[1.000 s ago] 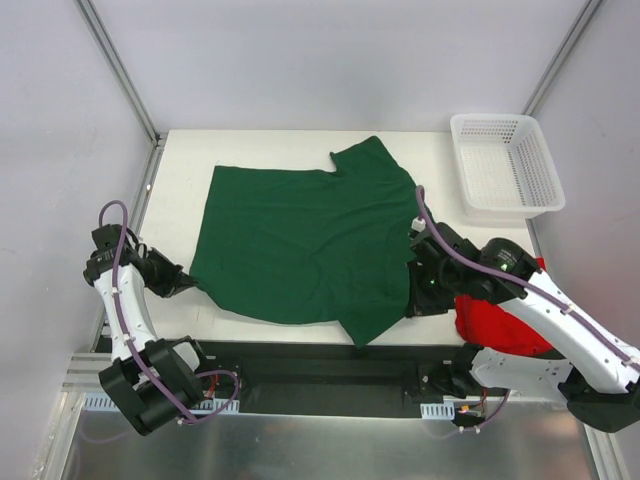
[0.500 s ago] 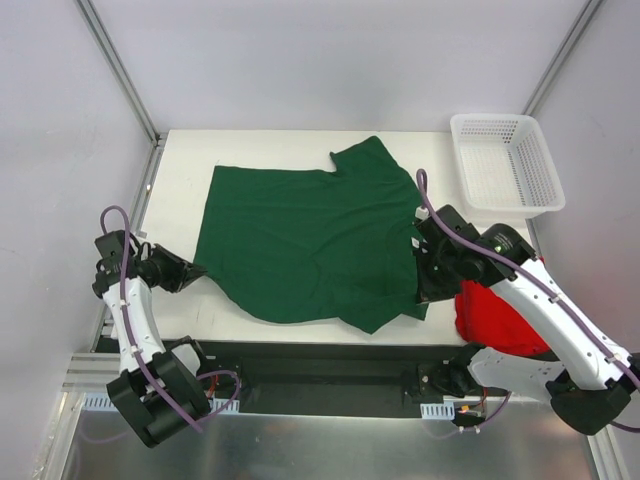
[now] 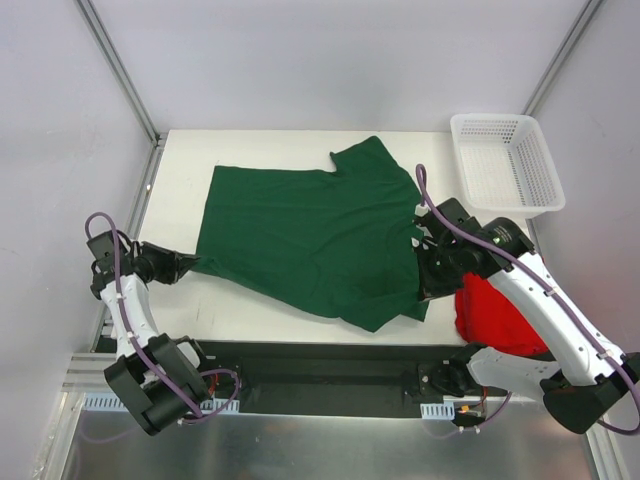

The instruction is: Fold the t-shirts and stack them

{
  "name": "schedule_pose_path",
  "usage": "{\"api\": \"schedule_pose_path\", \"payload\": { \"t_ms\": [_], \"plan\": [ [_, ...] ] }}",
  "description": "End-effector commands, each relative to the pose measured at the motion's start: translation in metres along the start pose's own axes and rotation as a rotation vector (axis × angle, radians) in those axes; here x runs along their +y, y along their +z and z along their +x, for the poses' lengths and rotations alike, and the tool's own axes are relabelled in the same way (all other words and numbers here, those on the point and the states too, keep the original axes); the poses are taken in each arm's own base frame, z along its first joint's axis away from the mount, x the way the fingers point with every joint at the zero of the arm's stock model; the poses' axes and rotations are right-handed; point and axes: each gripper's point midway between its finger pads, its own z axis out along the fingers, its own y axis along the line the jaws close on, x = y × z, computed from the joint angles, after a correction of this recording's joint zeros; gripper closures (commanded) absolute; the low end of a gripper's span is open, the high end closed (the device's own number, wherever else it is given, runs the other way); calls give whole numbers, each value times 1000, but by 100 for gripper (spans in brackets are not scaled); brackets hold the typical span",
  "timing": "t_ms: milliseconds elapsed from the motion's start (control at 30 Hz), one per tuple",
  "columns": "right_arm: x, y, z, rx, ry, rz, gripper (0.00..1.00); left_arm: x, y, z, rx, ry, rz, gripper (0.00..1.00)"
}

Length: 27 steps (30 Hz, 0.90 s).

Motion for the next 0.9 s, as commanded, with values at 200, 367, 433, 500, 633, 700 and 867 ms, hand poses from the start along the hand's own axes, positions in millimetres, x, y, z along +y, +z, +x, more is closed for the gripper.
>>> {"api": "schedule_pose_path", "payload": {
  "t_ms": [200, 367, 433, 500, 633, 700, 867],
  "plan": [
    [1, 5, 1, 15, -14, -38, 99, -22, 8, -9, 21, -57, 149, 100],
    [3, 8, -2, 21, -7, -51, 99, -47, 2, -5, 85, 30, 203, 100],
    [4, 8, -4, 22, -7, -53, 99, -59, -2, -5, 104, 97, 200, 100],
    [4, 9, -7, 20, -6, -52, 99, -62, -4, 5, 140, 109, 178, 100],
    [1, 3, -18, -10, 6, -42, 98, -60, -7, 13, 157, 151, 164, 100],
    [-1, -3, -28, -30, 20, -38, 99, -57, -8, 14, 150, 163, 159, 100],
    [-7, -13, -46, -44, 38, -24, 99, -58, -10, 13, 145, 190, 155, 100]
  ]
}}
